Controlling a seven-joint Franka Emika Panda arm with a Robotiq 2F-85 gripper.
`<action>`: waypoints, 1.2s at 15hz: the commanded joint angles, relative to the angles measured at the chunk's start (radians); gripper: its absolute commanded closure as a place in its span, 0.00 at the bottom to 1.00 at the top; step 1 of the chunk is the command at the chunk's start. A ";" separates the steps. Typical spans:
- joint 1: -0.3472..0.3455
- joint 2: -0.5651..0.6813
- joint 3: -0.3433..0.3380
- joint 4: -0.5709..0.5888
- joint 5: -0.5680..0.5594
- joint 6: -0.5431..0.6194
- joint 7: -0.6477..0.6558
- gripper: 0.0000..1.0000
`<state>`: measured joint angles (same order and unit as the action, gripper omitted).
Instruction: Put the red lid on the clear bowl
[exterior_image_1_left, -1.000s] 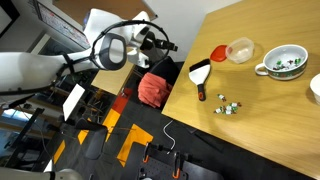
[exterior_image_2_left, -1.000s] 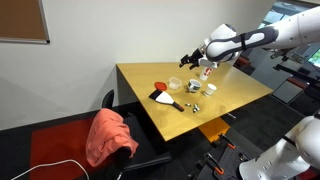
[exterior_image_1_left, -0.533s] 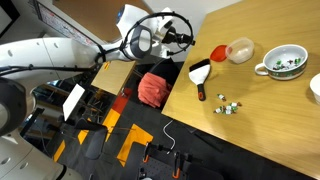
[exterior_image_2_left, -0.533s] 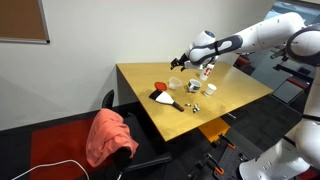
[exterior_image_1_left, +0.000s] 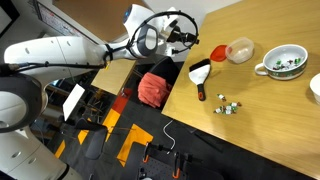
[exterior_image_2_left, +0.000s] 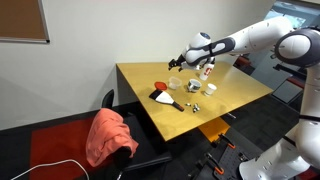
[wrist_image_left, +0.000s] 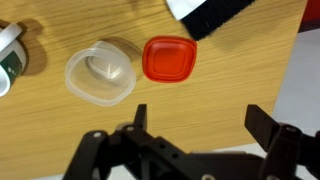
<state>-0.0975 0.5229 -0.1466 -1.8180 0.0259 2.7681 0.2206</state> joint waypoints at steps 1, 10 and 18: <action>0.000 0.017 -0.001 0.026 0.011 -0.023 -0.009 0.00; -0.039 0.197 0.057 0.230 0.053 -0.061 -0.045 0.00; -0.065 0.383 0.075 0.477 0.087 -0.182 -0.039 0.00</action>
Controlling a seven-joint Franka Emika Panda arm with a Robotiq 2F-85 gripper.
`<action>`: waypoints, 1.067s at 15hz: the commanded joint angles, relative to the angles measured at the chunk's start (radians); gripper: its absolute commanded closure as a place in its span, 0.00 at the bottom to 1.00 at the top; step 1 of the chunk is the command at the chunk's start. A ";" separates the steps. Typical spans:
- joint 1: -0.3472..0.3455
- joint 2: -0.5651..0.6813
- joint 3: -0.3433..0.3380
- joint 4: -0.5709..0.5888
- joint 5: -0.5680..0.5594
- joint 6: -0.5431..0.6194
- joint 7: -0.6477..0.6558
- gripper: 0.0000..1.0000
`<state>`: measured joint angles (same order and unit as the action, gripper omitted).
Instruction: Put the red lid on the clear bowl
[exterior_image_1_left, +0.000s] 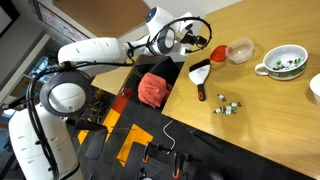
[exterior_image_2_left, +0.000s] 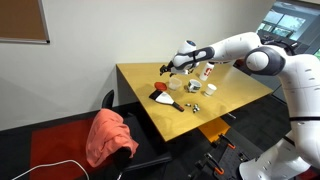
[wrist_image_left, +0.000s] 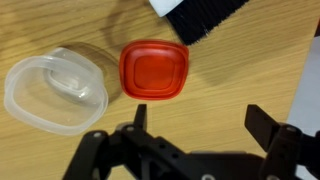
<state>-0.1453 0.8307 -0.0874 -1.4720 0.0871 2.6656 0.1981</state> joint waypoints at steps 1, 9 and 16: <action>-0.020 0.099 0.017 0.164 0.027 -0.099 -0.016 0.00; -0.006 0.271 0.006 0.373 0.014 -0.157 0.008 0.00; 0.003 0.396 0.000 0.537 0.009 -0.212 0.032 0.00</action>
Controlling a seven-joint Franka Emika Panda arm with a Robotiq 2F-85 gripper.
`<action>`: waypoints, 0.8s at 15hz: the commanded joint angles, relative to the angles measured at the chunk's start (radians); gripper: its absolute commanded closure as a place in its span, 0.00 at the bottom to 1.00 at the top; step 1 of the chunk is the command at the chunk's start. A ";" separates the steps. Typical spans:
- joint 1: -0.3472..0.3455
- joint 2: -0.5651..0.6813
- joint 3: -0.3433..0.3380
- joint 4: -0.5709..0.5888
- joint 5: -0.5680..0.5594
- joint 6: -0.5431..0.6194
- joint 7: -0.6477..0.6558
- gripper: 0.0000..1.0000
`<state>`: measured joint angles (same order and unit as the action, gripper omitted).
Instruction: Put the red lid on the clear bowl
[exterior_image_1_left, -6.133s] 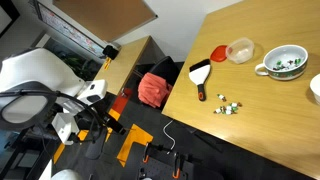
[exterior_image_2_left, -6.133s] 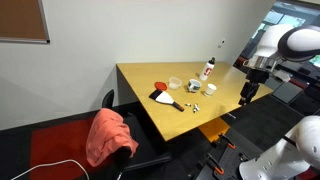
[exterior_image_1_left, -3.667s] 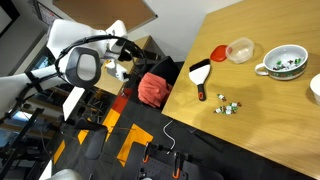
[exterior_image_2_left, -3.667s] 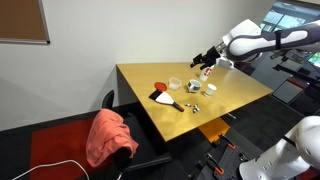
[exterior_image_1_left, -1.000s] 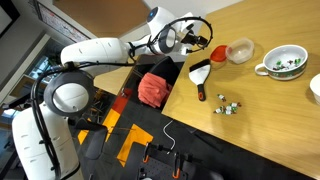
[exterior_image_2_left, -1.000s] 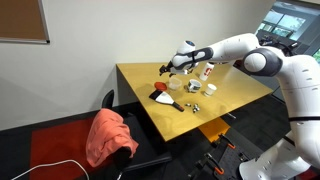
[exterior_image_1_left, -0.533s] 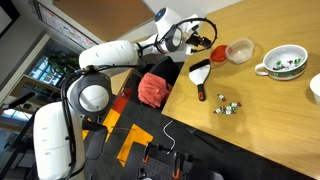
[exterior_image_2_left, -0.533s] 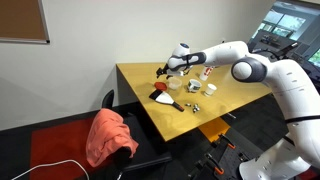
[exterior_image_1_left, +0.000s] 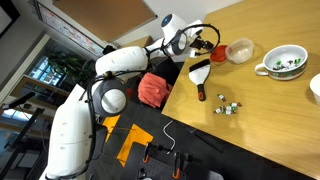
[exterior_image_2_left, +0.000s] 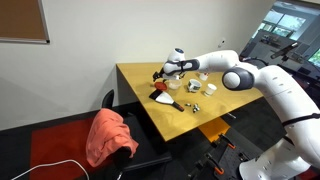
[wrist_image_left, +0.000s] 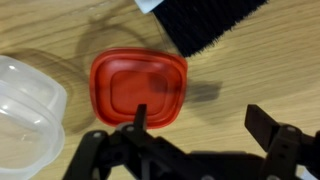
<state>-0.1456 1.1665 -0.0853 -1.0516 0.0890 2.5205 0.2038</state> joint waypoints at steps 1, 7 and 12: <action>0.004 0.076 -0.003 0.141 0.007 -0.076 0.031 0.00; 0.008 0.166 -0.010 0.298 0.003 -0.178 0.092 0.00; 0.007 0.231 -0.012 0.396 -0.004 -0.231 0.128 0.00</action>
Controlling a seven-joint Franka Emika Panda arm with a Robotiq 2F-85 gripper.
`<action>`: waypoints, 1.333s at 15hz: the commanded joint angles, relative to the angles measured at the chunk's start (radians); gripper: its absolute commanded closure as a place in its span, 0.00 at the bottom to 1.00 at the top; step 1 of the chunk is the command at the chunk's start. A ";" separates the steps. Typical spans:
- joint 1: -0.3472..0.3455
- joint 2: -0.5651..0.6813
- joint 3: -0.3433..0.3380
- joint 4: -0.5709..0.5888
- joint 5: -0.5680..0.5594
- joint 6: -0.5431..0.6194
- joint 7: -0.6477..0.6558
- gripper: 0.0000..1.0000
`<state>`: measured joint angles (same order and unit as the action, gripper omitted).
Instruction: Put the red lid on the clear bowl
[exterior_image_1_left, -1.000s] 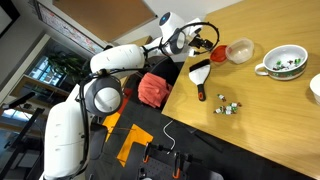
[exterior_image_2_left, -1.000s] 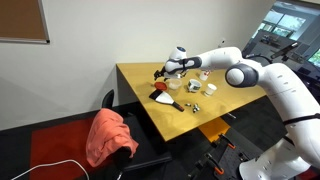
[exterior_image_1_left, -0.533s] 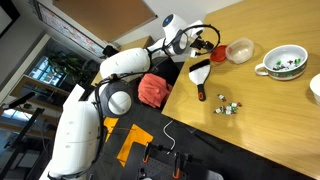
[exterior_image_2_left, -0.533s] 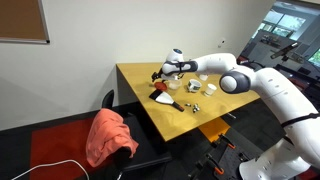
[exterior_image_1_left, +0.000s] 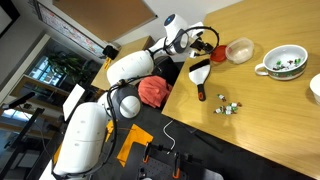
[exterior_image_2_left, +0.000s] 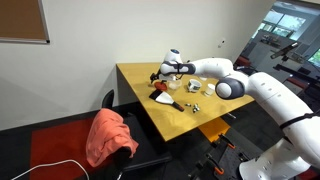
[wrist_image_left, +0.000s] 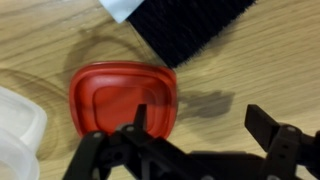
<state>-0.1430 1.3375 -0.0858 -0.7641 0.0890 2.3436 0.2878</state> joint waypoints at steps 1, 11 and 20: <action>0.004 0.073 -0.013 0.125 -0.006 -0.055 0.050 0.00; 0.010 0.127 -0.030 0.163 -0.033 0.000 0.055 0.00; 0.017 0.129 -0.034 0.165 -0.060 -0.005 0.059 0.66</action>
<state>-0.1358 1.4662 -0.1029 -0.6070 0.0481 2.3389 0.3047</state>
